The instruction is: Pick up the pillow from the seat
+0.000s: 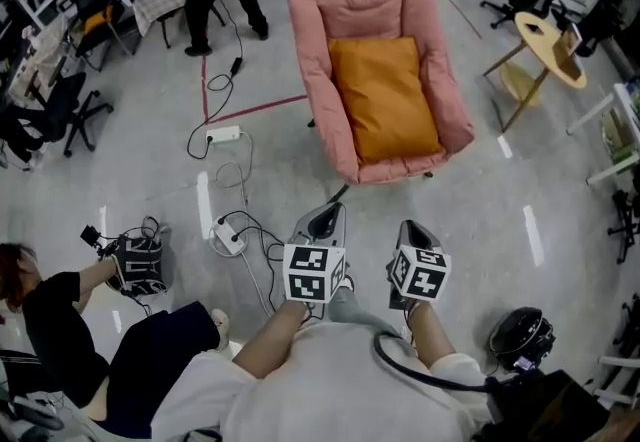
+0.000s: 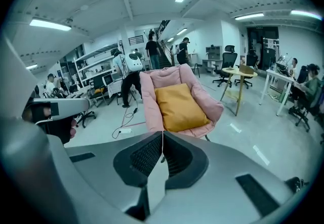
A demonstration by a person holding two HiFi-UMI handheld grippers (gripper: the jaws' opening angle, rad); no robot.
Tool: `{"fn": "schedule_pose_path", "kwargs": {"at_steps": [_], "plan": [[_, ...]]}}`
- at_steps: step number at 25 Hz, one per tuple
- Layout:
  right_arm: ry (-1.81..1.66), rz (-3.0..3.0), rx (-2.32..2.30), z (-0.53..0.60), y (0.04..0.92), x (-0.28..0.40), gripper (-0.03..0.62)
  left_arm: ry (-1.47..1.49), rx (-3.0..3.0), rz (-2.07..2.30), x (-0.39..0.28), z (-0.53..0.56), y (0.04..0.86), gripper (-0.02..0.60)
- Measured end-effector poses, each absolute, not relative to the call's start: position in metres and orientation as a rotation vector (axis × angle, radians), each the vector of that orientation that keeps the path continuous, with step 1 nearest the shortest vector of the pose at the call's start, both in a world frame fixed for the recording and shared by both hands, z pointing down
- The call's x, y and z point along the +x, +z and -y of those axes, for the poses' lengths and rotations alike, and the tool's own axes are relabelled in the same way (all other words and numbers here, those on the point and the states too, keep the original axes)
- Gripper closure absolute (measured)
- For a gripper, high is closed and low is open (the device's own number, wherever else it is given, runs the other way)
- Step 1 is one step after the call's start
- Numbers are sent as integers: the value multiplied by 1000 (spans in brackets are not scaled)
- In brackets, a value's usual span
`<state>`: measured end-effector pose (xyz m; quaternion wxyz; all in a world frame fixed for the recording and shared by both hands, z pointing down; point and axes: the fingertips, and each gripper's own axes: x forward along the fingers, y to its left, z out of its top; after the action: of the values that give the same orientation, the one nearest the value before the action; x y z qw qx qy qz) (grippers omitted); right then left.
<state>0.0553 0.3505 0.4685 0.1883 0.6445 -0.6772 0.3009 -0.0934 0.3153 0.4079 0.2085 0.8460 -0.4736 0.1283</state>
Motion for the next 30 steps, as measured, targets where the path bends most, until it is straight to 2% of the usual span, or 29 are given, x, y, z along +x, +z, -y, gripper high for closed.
{"fn": "schedule_pose_path", "kwargs": {"at_steps": [17, 30], "plan": [[950, 1920, 1790, -276, 484, 110, 565, 422, 2357, 1356, -47, -244, 400, 574], [972, 1869, 1861, -206, 478, 114, 564, 422, 2396, 1278, -39, -156, 399, 574]]}}
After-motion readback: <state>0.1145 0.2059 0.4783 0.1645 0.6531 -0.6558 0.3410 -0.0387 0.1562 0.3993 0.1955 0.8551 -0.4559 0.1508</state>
